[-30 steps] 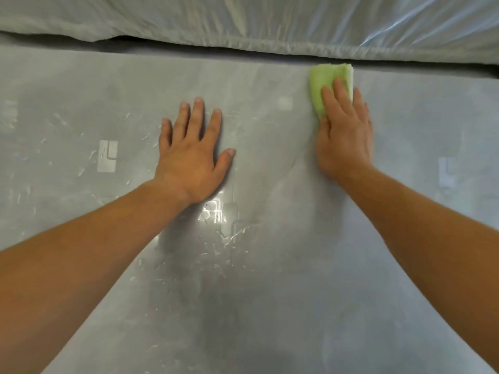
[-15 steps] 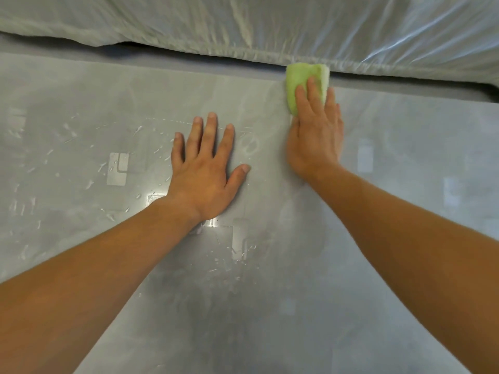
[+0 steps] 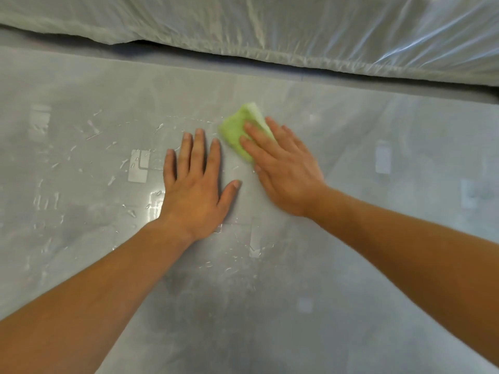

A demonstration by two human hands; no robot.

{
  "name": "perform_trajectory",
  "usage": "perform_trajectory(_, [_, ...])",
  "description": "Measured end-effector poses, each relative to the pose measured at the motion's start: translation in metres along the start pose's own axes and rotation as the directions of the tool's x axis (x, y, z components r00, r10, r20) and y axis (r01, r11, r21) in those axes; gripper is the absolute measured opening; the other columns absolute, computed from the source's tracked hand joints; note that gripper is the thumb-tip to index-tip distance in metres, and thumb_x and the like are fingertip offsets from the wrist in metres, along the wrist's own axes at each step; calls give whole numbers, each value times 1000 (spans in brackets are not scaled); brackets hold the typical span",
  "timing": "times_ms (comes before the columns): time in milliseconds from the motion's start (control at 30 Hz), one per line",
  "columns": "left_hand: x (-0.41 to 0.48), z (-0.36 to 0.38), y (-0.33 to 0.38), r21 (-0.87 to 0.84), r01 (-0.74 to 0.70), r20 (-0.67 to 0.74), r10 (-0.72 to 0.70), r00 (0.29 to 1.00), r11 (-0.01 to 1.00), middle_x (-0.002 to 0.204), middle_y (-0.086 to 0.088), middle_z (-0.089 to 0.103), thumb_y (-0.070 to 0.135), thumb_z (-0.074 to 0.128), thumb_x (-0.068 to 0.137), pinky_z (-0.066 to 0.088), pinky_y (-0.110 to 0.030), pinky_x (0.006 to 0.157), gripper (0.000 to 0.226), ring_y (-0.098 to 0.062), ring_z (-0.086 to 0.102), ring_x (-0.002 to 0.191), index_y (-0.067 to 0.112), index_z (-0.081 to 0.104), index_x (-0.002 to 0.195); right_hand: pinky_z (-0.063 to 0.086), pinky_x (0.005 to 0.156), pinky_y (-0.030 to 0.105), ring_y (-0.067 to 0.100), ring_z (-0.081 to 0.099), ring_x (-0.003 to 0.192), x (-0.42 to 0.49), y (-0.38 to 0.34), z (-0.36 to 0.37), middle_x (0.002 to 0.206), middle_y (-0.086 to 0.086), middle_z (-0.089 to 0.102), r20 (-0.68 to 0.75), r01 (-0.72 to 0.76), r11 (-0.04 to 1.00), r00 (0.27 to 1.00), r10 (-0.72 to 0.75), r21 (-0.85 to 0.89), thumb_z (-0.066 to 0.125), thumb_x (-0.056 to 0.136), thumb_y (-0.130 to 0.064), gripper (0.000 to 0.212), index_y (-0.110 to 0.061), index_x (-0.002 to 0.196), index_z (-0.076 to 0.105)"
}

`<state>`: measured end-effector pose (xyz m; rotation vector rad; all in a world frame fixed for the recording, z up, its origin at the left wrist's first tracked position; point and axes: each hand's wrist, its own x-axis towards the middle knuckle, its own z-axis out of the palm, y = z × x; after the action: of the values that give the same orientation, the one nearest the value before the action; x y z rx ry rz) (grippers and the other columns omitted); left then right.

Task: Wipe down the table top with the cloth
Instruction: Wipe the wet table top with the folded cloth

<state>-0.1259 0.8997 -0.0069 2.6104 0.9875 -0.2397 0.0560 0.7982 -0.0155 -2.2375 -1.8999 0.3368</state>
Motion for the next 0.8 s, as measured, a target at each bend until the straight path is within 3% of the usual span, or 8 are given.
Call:
perform_trajectory(67, [2,-2,0,-10,11,26,-11,1000,1000,165,-10,-14,63,24,97,-10,-50,120,79,-26,-19,151,19,0,158,22,120,52,36,26,148,5,26,-4,160,2,34,32,151,988,988,-150,-25,39,100,-21,51,-20,150,41])
perform_trajectory(133, [2,-3,0,-12,3,32,-3,999,1000,165,-10,-15,63,24,97,-12,-49,120,79,-26,-20,150,19,-1,158,21,120,53,38,25,148,24,48,-12,161,3,31,-22,-38,999,999,38,-2,39,99,-19,52,-21,151,39])
perform_trajectory(200, [1,-4,-2,-14,-11,33,11,999,1000,165,-10,-17,62,24,98,-13,-48,119,79,-26,-21,150,20,-3,158,15,122,51,34,16,151,44,45,-17,164,-1,22,-90,-326,944,940,329,47,38,101,-19,54,-24,154,32])
perform_trajectory(267, [0,-4,-5,-28,-15,40,17,999,999,165,-9,-19,61,25,98,-15,-47,118,79,-25,-23,150,20,-4,158,11,123,48,33,10,152,51,16,-13,166,-3,15,-109,-445,894,887,448,54,38,101,-16,57,-24,156,26])
perform_trajectory(433, [1,-4,-7,-50,-22,55,25,998,998,164,-7,-22,61,26,98,-18,-46,118,79,-23,-26,149,22,-5,158,15,122,49,34,20,150,15,6,-3,163,0,27,16,71,997,997,-71,-9,44,97,-11,58,-21,153,35])
perform_trajectory(500, [2,-4,-7,-49,-23,62,26,998,999,164,-8,-21,60,27,98,-17,-47,117,79,-24,-25,149,21,-5,158,19,121,52,34,24,149,14,28,-7,161,1,31,-7,28,999,1000,-28,-30,47,95,-9,59,-21,152,38])
perform_trajectory(667, [-4,-9,-14,-149,-79,18,83,996,986,166,-10,-12,54,31,99,-13,-45,120,73,-23,-19,151,16,10,157,17,122,51,35,18,150,10,-18,2,163,0,25,-166,-465,879,864,476,102,43,96,-11,59,-23,153,34])
perform_trajectory(800, [-35,-7,-20,-115,-98,-63,91,994,988,166,-16,-1,49,34,96,-4,-48,122,71,-27,-9,153,12,21,155,20,121,49,33,22,150,-46,-49,18,162,0,29,-70,-98,994,992,101,40,47,92,-9,60,-20,151,39])
